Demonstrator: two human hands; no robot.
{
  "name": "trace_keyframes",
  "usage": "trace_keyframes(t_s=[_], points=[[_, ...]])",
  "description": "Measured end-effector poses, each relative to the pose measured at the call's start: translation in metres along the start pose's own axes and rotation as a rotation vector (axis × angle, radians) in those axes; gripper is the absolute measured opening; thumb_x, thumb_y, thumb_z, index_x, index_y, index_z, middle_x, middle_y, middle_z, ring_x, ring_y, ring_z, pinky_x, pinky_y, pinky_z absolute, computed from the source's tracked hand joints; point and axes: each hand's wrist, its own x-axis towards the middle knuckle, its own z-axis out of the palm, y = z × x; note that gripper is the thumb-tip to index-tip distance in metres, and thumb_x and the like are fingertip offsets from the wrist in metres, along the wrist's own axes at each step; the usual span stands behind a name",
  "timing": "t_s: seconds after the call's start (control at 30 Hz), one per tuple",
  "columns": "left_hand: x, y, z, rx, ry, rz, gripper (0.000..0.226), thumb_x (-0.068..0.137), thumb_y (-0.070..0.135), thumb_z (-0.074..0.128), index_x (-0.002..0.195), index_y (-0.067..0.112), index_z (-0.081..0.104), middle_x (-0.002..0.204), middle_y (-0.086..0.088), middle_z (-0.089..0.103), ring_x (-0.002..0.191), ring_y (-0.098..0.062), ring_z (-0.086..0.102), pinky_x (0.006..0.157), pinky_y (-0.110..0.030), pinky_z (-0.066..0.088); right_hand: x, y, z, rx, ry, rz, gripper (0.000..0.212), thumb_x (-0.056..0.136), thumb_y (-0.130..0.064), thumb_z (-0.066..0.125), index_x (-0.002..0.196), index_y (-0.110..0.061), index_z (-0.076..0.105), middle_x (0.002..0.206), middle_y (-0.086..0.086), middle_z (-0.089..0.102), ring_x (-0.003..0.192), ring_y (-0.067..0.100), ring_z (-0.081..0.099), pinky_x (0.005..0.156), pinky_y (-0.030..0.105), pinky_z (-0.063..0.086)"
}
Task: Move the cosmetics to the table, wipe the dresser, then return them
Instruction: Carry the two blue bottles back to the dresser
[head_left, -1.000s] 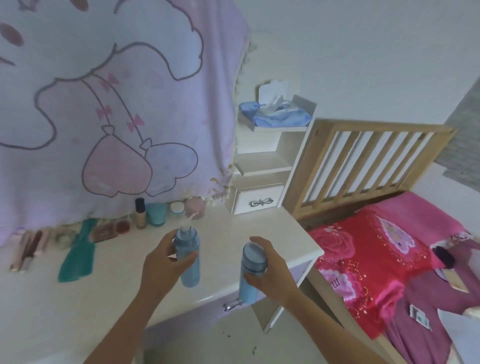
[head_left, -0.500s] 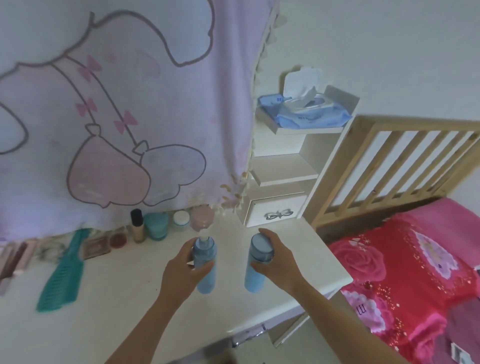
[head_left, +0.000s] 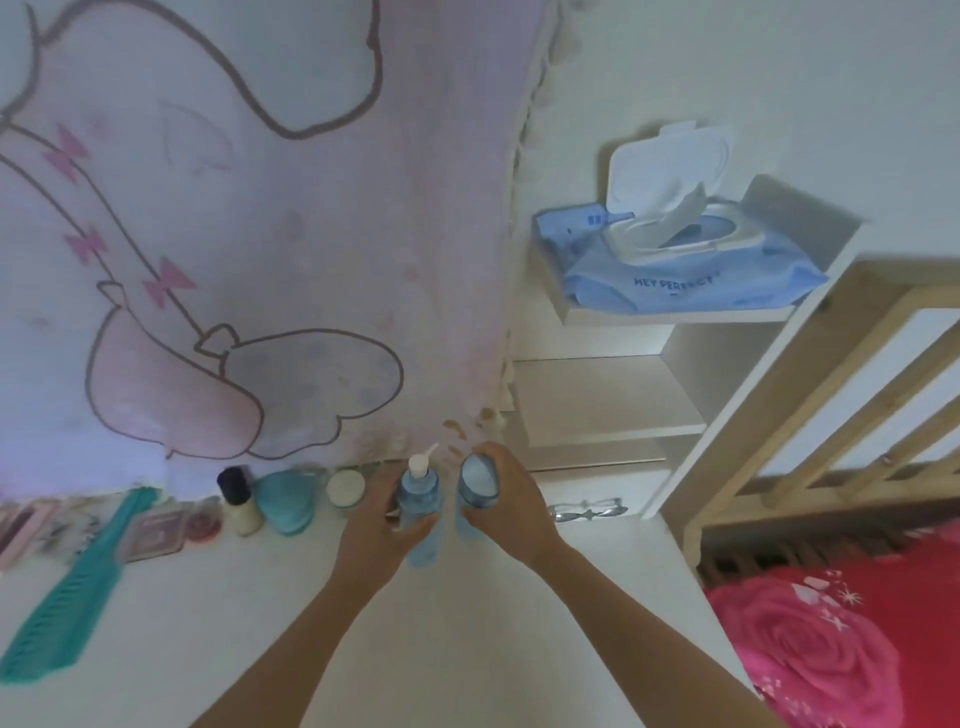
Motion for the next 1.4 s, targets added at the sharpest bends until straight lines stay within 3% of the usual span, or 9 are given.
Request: trace_keyframes(t_s=[0.13,0.33,0.4,0.53,0.7,0.87,1.03,1.13,1.4], points=[[0.015,-0.003,0.017,-0.005,0.029,-0.014,0.051,0.058,0.043,0.061,0.105,0.028,0.050,0.084,0.003,0.057,0.074,0.000,0.055,0.064,-0.014,0.043,0.022,0.009,-0.005,-0.070,-0.036,-0.086,0.055,0.075,-0.007,0.068,0.124,-0.011,0.044,0.127,0.005,0.044,0.107,0.022,0.051,0.069,0.013,0.031],[0.036,0.000,0.027,0.047,0.022,0.030,0.034,0.060,0.043,0.060,0.092,0.045,0.050,0.082,0.004,0.062,0.076,-0.019,0.060,0.069,-0.038,0.051,0.044,0.021,-0.007,-0.205,-0.108,-0.072,0.055,0.078,-0.019,0.068,0.126,-0.015,0.041,0.130,0.005,0.044,0.101,0.033,0.057,0.075,0.030,0.044],[0.042,0.002,0.028,0.074,0.007,0.023,0.040,0.059,0.047,0.061,0.097,0.043,0.048,0.087,0.003,0.062,0.080,-0.021,0.061,0.072,-0.037,0.051,0.049,0.024,-0.007,-0.227,-0.108,-0.047,0.055,0.080,-0.022,0.067,0.127,-0.018,0.040,0.130,0.003,0.044,0.100,0.031,0.057,0.076,0.028,0.044],[0.054,-0.001,0.030,0.104,-0.028,-0.060,0.048,0.068,0.029,0.068,0.112,0.027,0.051,0.095,-0.004,0.063,0.088,-0.025,0.061,0.080,-0.042,0.051,0.054,0.030,-0.005,-0.170,-0.087,-0.014,0.053,0.082,-0.022,0.066,0.128,-0.021,0.039,0.126,-0.001,0.047,0.106,0.024,0.053,0.075,0.021,0.038],[0.067,-0.007,0.032,0.123,-0.051,-0.084,0.046,0.078,0.013,0.069,0.119,0.019,0.049,0.102,-0.004,0.061,0.094,-0.023,0.058,0.084,-0.035,0.047,0.061,0.037,-0.001,-0.131,-0.063,-0.081,0.052,0.078,-0.012,0.068,0.124,-0.015,0.045,0.124,0.005,0.048,0.114,0.020,0.046,0.086,0.026,0.041],[0.071,-0.009,0.031,0.153,-0.071,-0.139,0.061,0.066,0.039,0.062,0.122,0.020,0.048,0.105,-0.001,0.062,0.096,-0.021,0.059,0.088,-0.041,0.048,0.072,0.043,0.004,-0.113,-0.052,-0.122,0.059,0.076,-0.005,0.069,0.129,-0.011,0.045,0.130,0.010,0.048,0.123,0.024,0.042,0.098,0.019,0.029],[0.073,-0.014,0.033,0.165,-0.072,-0.151,0.063,0.069,0.038,0.066,0.126,0.022,0.045,0.113,-0.001,0.061,0.102,-0.022,0.058,0.090,-0.044,0.047,0.078,0.050,0.005,-0.225,-0.054,-0.139,0.067,0.079,-0.009,0.068,0.138,-0.015,0.037,0.139,0.011,0.038,0.131,0.026,0.033,0.108,0.027,0.027],[0.076,-0.016,0.033,0.193,-0.054,-0.129,0.057,0.076,0.024,0.070,0.127,0.020,0.044,0.115,-0.004,0.061,0.105,-0.025,0.057,0.090,-0.044,0.046,0.075,0.051,0.003,-0.249,-0.087,-0.125,0.070,0.082,-0.011,0.066,0.141,-0.021,0.031,0.143,0.010,0.033,0.133,0.025,0.030,0.106,0.028,0.031],[0.076,-0.010,0.032,0.322,-0.077,-0.112,0.061,0.078,0.027,0.069,0.131,0.020,0.040,0.121,-0.004,0.057,0.111,-0.025,0.054,0.092,-0.040,0.044,0.062,0.049,0.001,-0.315,-0.062,-0.115,0.077,0.082,-0.017,0.066,0.144,-0.025,0.022,0.145,0.005,0.032,0.132,0.023,0.032,0.102,0.026,0.032]])
